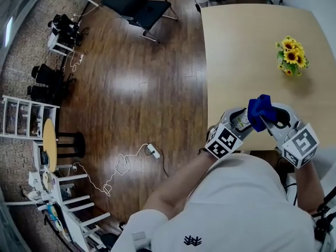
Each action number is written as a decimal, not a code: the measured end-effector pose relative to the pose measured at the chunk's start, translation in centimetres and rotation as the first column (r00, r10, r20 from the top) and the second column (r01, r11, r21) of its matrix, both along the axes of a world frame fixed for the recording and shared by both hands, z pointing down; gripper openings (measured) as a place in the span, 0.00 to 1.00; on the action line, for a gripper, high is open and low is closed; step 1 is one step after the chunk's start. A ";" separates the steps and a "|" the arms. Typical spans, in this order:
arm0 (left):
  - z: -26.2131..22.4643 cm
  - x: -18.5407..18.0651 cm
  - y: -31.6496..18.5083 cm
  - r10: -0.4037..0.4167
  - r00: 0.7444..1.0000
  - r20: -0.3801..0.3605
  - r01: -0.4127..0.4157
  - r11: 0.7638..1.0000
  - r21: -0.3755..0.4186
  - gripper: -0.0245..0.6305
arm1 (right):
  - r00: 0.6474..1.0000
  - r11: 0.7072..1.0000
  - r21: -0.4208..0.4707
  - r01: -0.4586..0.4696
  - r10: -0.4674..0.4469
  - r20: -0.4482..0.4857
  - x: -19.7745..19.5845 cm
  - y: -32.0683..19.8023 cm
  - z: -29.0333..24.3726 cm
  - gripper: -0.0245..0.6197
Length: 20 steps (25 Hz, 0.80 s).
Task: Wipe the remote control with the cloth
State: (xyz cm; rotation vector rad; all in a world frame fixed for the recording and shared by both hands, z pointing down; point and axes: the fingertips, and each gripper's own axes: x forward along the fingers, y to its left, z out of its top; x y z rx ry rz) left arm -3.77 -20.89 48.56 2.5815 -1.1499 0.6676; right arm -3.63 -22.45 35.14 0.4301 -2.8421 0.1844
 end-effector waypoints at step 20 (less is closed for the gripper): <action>0.2 -0.8 -0.7 -0.026 1.000 -0.005 0.026 1.000 -0.009 0.46 | 0.977 0.981 -0.065 -0.183 0.173 -0.126 5.7 -6.3 6.2 0.16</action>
